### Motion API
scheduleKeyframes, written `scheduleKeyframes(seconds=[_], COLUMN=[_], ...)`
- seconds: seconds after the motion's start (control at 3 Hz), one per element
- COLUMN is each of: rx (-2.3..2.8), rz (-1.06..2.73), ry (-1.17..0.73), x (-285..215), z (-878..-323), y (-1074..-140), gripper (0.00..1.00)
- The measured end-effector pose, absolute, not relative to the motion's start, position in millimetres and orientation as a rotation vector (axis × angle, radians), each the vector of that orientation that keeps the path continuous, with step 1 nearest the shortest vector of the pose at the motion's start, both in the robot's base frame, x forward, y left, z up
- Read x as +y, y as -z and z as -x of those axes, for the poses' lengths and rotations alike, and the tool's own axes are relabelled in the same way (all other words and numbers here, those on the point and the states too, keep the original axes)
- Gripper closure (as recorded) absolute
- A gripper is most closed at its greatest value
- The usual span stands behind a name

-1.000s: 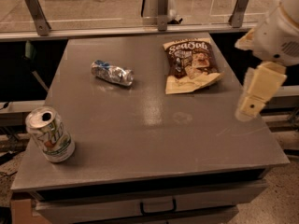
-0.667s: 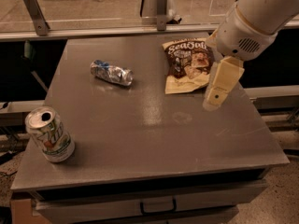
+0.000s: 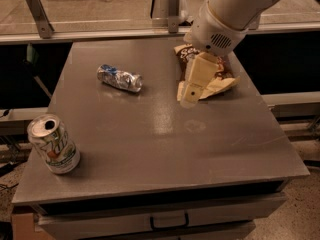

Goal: Place redbull can upright

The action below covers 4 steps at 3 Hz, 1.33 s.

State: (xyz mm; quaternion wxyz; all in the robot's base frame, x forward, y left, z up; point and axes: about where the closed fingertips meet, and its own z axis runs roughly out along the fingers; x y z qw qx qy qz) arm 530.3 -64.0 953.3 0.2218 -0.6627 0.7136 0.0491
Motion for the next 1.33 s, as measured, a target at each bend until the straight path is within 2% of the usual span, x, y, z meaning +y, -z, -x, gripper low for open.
scheduleKeyframes(seconds=[0.33, 0.67, 1.33], rx=[1.974, 1.961, 2.028], rz=[1.810, 1.738, 1.596], ry=[-0.153, -0.239, -0.407], x=[-61, -30, 69], z=[-534, -565, -644], y=[-953, -950, -934], gripper=[0.00, 0.00, 0.00])
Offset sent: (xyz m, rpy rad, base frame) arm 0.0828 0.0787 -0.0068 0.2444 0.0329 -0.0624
